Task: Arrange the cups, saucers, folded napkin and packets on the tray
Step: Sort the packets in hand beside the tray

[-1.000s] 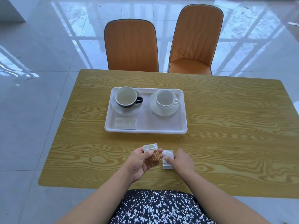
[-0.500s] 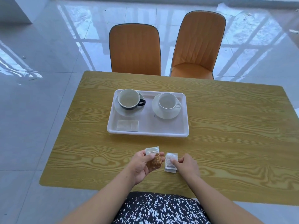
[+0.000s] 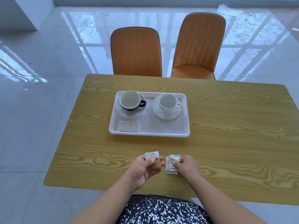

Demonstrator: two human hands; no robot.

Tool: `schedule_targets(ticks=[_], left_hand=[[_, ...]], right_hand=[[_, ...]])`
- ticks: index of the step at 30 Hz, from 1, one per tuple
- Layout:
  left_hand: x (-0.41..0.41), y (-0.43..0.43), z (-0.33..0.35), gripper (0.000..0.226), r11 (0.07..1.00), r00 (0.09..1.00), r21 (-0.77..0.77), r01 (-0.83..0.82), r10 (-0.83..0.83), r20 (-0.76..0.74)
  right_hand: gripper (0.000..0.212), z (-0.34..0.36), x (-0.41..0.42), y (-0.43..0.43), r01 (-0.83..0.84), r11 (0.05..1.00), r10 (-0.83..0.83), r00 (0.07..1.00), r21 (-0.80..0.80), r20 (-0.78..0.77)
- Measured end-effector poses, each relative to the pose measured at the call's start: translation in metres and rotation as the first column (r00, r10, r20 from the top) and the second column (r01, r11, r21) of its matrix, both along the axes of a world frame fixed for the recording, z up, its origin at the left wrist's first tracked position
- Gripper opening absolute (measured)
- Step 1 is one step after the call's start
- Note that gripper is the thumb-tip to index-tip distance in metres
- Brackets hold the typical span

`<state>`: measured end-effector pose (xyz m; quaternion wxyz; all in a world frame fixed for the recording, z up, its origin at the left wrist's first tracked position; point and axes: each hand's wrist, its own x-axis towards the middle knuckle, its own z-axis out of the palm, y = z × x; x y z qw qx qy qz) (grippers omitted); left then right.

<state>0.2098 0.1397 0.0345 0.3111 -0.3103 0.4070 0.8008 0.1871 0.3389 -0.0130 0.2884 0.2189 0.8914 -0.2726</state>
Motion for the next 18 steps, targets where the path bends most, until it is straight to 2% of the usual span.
schedule_targets(ticks=[4, 6, 8, 13, 18], left_hand=[[0.001, 0.004, 0.000, 0.024, 1.000, 1.000, -0.002, 0.003, -0.003, -0.004], [0.001, 0.007, 0.000, 0.025, 1.000, 1.000, -0.010, 0.016, -0.016, -0.008], [0.002, 0.010, 0.001, 0.025, 0.999, 0.999, -0.013, 0.033, -0.033, -0.016], [0.003, 0.012, 0.002, 0.025, 0.999, 0.999, -0.031, 0.039, -0.040, -0.029], [0.002, 0.013, 0.001, 0.027, 0.998, 1.000, -0.061, -0.002, 0.001, -0.022]], right_hand=[[0.033, -0.001, 0.005, 0.009, 0.060, 0.998, -0.062, 0.997, -0.028, -0.055], [0.031, 0.000, 0.009, 0.012, 0.043, 0.999, -0.042, 0.995, 0.013, -0.095], [0.029, 0.001, 0.011, 0.013, 0.020, 1.000, -0.021, 0.992, -0.015, -0.121], [0.027, 0.013, 0.014, 0.011, 0.109, 0.954, -0.157, 0.976, -0.281, -0.153], [0.024, 0.043, 0.007, 0.010, 0.141, 0.844, -0.272, 0.944, -0.518, -0.187]])
